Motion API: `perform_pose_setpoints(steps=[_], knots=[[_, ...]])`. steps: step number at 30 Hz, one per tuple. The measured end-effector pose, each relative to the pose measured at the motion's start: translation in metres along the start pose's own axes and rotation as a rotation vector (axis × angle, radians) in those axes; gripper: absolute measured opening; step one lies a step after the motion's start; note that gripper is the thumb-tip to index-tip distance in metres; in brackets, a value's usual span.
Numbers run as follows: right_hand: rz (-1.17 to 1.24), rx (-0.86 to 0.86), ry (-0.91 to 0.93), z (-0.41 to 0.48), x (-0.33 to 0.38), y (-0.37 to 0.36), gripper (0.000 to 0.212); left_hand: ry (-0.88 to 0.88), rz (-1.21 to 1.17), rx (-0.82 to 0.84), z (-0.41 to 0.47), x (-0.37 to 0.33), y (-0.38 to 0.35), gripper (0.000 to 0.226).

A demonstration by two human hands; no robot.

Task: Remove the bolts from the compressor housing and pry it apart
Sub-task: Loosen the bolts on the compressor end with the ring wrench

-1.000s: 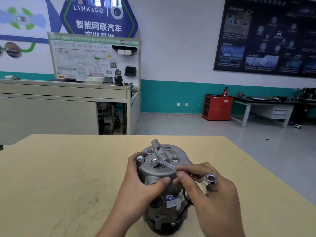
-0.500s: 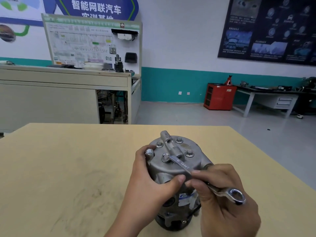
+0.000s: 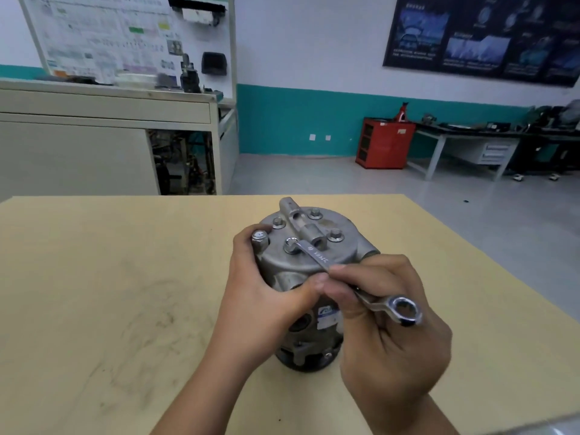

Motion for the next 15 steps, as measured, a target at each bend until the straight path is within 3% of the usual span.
perform_pose_setpoints(steps=[6,8,10,12,15], knots=[[0.03,0.022,0.191,0.007,0.031,0.005,0.015,-0.043,0.039,0.013,-0.003,-0.006,-0.005,0.077],[0.1,-0.05,0.015,0.025,0.026,0.004,0.014,-0.052,0.039,0.008,-0.004,-0.005,-0.006,0.076],[0.173,-0.116,-0.296,0.044,0.001,0.001,0.011,-0.05,0.034,0.013,-0.005,-0.004,-0.007,0.078],[0.204,-0.09,-0.531,0.056,-0.028,-0.004,0.009,-0.045,0.036,0.03,-0.006,-0.006,-0.009,0.079],[0.209,0.031,-0.688,0.074,-0.059,-0.017,0.013,-0.042,0.034,0.044,-0.007,-0.006,-0.011,0.08]])
Point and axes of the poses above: each hand's wrist, its own z-axis towards the middle knuckle, its own y-axis out of the back of the hand, x = y × z, the point moved 7 cm from there along z, towards the middle knuckle, and after that the axes turned 15 degrees about -x, right-handed, at the moved point
